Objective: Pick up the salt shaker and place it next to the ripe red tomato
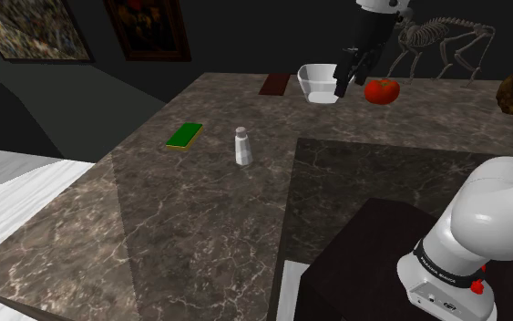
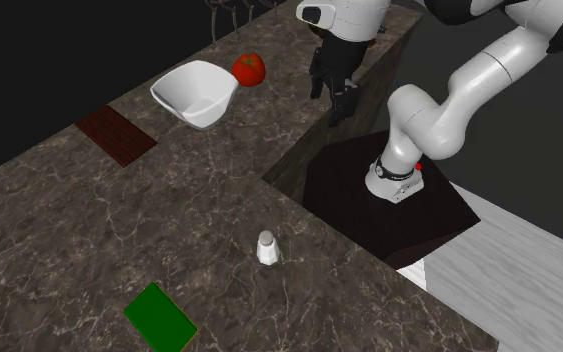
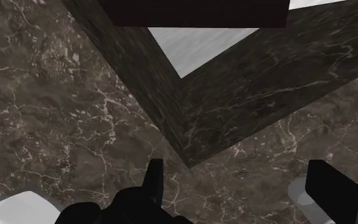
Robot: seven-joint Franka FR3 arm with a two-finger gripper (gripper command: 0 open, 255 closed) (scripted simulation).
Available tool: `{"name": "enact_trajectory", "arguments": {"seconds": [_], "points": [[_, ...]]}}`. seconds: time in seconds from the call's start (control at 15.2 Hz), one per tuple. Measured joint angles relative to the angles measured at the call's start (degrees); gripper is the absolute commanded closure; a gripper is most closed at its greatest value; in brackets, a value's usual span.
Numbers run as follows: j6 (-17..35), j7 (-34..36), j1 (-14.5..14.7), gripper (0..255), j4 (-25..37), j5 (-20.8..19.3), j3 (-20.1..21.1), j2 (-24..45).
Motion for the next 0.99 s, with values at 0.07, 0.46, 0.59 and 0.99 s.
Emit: {"name": "enact_trajectory", "arguments": {"seconds": [0.07, 0.46, 0.59, 0.99], "points": [[0.0, 0.0, 0.0, 0, 0.0, 0.0, 0.0, 0.0], [7.8, 2.5, 1.7, 0, -0.5, 1.6, 4.1, 6.2], [10.4, 3.2, 2.3, 0, 0.3, 1.9, 5.6, 9.1], [17.9, 6.5, 3.6, 0, 3.5, 1.8, 10.5, 18.4]]}}
